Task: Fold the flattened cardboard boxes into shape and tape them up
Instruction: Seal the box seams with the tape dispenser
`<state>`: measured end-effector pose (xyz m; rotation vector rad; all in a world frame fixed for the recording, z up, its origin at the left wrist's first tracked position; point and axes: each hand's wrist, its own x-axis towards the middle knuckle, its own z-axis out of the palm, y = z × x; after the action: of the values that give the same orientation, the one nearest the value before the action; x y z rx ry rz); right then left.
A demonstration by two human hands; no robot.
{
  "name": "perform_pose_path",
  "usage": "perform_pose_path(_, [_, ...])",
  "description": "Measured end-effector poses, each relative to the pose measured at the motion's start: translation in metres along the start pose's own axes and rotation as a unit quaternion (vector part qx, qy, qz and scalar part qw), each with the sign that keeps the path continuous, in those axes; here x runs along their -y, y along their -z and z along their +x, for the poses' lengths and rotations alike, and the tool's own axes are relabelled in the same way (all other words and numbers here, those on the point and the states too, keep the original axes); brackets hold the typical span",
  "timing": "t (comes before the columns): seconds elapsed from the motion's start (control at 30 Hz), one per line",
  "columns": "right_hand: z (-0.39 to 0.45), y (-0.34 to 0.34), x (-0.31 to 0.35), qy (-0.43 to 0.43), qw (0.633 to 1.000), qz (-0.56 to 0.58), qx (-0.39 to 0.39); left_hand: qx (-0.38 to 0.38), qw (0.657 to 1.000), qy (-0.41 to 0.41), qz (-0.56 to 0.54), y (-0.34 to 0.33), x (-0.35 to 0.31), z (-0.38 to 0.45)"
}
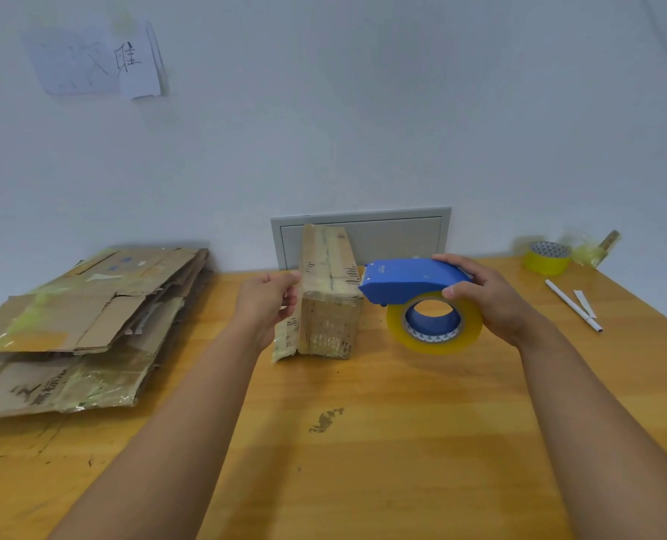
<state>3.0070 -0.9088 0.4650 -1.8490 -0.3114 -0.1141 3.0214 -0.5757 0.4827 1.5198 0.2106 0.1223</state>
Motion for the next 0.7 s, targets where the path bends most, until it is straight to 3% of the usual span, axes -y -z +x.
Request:
perform_pose_path(0.3, [-0.005,0.017,0.012,-0.015,0.999,-0.047,0.021,0.009,0.999,-0.026,0.022,-0.006,0.003,0.001])
perform_pose_path(0.7, [0.004,0.007,0.019,-0.024,0.998,-0.061,-0.002,-0.026,0.999,-0.003,0.042,-0.003,0.012,0.006])
